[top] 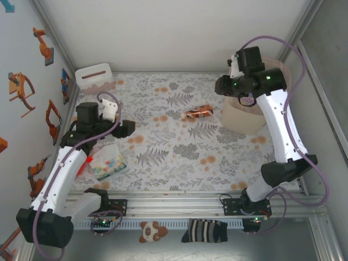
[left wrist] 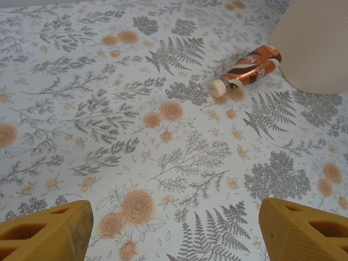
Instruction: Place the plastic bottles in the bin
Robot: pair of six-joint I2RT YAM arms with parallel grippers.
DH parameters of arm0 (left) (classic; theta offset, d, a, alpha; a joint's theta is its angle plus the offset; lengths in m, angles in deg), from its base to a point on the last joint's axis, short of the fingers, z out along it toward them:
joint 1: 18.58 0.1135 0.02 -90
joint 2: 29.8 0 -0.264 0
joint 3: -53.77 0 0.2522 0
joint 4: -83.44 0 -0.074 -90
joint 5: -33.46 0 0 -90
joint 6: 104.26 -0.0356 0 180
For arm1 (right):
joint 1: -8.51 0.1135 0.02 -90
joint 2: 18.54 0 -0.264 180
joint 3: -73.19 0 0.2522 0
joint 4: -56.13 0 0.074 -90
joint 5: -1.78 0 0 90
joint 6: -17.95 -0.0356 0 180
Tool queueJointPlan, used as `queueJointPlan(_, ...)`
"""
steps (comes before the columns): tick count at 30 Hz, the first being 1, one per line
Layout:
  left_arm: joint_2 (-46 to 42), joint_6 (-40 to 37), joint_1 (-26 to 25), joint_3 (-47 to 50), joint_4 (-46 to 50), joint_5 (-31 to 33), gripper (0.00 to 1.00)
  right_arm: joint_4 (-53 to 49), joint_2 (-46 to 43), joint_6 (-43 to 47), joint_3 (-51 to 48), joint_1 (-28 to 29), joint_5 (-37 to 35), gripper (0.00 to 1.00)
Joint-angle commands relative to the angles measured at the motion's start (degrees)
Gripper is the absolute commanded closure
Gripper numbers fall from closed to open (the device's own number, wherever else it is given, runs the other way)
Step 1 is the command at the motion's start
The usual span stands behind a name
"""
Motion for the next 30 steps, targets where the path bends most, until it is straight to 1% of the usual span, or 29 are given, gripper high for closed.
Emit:
queueJointPlan(1, 0.41, 0.23, -0.01, -2.05, 1.46, -2.33, 0.21, 3.04, 1.19, -3.92, -2.16, 3.66, -4.79, 0.57)
queueJointPlan(2, 0.47, 0.20, -0.01, -2.03, 1.48, -2.18, 0.21, 4.34, 1.34, -5.36, -3.04, 5.02, -6.00, 0.57)
queueJointPlan(5, 0.21, 0.02, -0.01, -1.89, 1.59, -1.42, 0.20, 11.54, 1.31, -14.03, -8.83, 9.22, -11.00, 0.56)
queueJointPlan(7, -0.09, -0.12, 0.03, -1.87, 1.59, -0.71, 0.20, 14.65, 1.92, -21.02, -11.42, 11.74, -16.92, 0.53)
queueJointPlan(8, -0.29, -0.19, 0.02, -1.79, 1.60, -0.40, 0.19, 15.24, 2.71, -24.90, -11.93, 13.22, -20.16, 0.53)
queueJointPlan(10, -0.71, -0.21, 0.08, -1.61, 1.68, 0.13, 0.19, 14.90, 5.16, -31.39, -11.66, 15.10, -24.44, 0.50)
queueJointPlan(14, -1.52, -0.26, 0.03, -1.35, 1.44, 0.50, 0.18, 14.26, 11.22, -42.00, -10.04, 18.14, -30.00, 0.45)
queueJointPlan(18, -2.49, -0.22, 0.12, -0.99, 1.22, 0.64, 0.18, 10.86, 18.62, -51.57, -6.03, 20.02, -33.64, 0.40)
queueJointPlan(23, -3.42, -0.17, 0.13, -0.73, 0.91, 1.05, 0.17, 9.81, 25.83, -61.45, -2.53, 20.68, -34.16, 0.37)
queueJointPlan(30, -4.34, 0.10, 0.09, -0.39, 0.55, 1.03, 0.16, 9.59, 34.75, -69.99, 3.03, 20.79, -35.22, 0.35)
